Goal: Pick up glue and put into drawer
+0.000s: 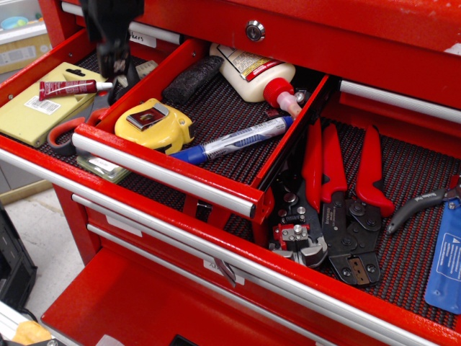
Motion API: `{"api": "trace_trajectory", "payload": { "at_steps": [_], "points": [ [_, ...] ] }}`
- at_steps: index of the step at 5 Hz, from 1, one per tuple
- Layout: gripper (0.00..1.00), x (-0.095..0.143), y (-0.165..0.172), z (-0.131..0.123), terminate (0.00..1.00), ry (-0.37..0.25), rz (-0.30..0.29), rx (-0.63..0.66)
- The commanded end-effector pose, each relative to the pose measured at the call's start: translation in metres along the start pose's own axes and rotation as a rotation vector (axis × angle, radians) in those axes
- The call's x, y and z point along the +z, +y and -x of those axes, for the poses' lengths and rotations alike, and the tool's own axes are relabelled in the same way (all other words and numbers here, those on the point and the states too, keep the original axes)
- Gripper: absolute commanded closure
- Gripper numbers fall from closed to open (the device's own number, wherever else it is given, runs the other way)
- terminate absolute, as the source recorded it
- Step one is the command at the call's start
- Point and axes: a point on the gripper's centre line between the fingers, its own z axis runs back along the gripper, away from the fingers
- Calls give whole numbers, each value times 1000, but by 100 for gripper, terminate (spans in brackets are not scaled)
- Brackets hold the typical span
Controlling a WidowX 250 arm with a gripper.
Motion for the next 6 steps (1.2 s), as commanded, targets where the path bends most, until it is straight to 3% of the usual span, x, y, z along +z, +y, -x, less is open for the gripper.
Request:
{"api": "trace_trajectory", "payload": {
  "at_steps": [1, 2, 4, 5, 6],
  "points": [
    [0, -22, 8, 9, 0, -14, -21, -27],
    [0, -36, 15, 17, 0, -8, -11, -69],
    [0, -53, 17, 22, 0, 0, 77, -62],
    [100, -46, 14, 22, 0, 22, 124, -43],
    [100, -17, 6, 20, 0, 64, 135, -4]
  ]
}}
